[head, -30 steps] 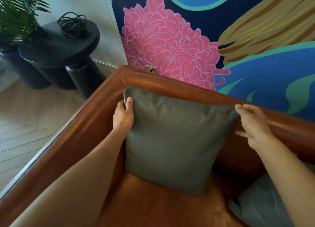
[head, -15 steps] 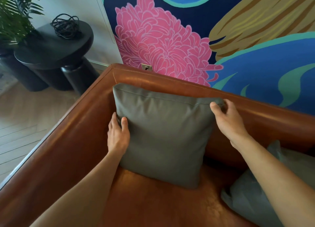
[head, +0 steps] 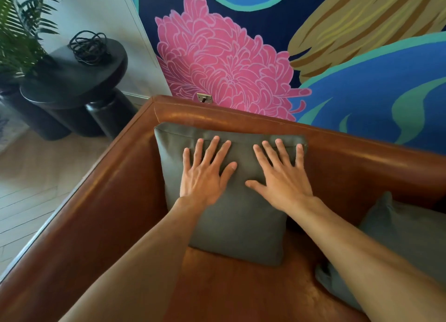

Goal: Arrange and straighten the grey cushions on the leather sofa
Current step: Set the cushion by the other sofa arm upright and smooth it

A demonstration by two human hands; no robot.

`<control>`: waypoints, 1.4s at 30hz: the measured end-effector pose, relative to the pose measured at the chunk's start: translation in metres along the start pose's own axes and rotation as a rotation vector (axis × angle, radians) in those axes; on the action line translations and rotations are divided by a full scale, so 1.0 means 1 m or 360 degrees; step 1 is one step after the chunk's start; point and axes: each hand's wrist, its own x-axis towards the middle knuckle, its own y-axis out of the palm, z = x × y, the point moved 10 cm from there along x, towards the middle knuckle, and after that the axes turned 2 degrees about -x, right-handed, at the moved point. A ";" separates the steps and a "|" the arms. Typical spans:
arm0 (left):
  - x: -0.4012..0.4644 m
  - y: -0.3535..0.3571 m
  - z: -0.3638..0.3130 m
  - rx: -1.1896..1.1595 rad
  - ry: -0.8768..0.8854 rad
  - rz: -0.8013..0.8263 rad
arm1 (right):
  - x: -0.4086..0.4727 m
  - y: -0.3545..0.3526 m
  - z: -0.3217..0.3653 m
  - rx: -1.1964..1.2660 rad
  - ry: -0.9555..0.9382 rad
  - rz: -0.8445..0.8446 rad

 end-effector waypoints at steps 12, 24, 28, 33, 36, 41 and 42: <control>-0.001 0.008 0.090 -0.0143 -0.0394 0.0152 | 0.003 0.011 -0.019 -0.0102 0.0165 -0.0023; -0.087 0.079 0.141 -0.1863 -0.1334 0.0278 | 0.010 -0.005 -0.044 0.0141 0.0427 0.0151; -0.087 0.077 0.136 -0.2038 -0.1380 0.0334 | -0.001 0.005 -0.060 0.0661 0.0682 0.0016; -0.090 0.068 0.141 -0.2068 -0.1388 0.0313 | -0.002 0.006 -0.048 0.1002 0.0657 -0.0147; -0.091 0.064 0.142 -0.2123 -0.1389 0.0261 | -0.002 -0.003 -0.036 0.1013 0.0577 -0.0205; -0.087 0.055 0.161 -0.2221 -0.1425 0.0139 | 0.009 -0.021 0.001 0.0991 0.0358 -0.0252; -0.088 0.056 0.166 -0.2244 -0.1444 0.0117 | 0.013 -0.024 0.008 0.0985 0.0322 -0.0251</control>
